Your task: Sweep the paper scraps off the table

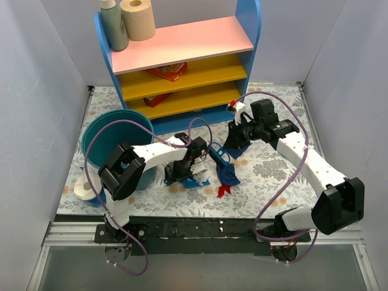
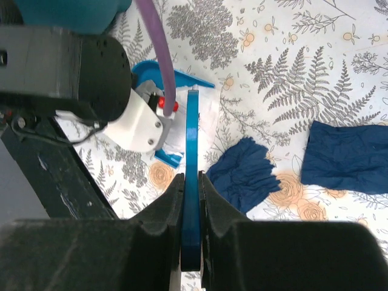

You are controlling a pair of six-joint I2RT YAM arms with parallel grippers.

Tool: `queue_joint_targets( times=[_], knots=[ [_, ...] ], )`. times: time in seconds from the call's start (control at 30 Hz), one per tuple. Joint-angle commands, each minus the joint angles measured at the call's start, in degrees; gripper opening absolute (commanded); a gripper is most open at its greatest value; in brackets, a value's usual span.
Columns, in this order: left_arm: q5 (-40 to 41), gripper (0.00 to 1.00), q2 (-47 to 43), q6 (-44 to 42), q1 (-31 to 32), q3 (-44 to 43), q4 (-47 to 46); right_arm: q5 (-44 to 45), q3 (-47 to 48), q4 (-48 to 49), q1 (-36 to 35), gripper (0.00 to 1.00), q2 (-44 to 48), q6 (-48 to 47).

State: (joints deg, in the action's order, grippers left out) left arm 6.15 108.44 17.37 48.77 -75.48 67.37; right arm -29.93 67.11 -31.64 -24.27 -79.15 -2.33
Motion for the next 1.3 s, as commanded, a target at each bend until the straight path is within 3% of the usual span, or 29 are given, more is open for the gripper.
queue_joint_targets(
  times=[0.0,0.2,0.3,0.57,0.87,1.27],
  knots=[
    [0.35,0.00,-6.22,0.04,0.09,1.91,1.44,-2.05,-3.12,-3.95,0.10,0.01,5.05,-7.86],
    [-0.26,0.00,-8.60,-0.58,0.09,4.99,2.15,0.74,-7.69,-10.10,0.10,0.01,9.88,-14.45],
    [-1.22,0.00,-9.65,-1.28,0.09,5.70,2.50,-2.13,-9.98,-12.57,0.10,0.01,11.73,-17.62],
    [-3.08,0.00,-9.39,-2.86,0.09,6.49,3.03,-4.17,-15.52,-10.82,-0.51,0.01,11.13,-20.35],
    [-3.61,0.00,-8.78,-2.78,0.09,7.01,0.83,-4.34,-14.03,0.16,-1.39,0.01,4.54,-10.43],
    [-2.90,0.00,-6.32,-3.13,0.09,6.41,-0.58,-3.29,-3.22,2.46,-1.39,0.01,-2.85,-5.94]
  ],
)
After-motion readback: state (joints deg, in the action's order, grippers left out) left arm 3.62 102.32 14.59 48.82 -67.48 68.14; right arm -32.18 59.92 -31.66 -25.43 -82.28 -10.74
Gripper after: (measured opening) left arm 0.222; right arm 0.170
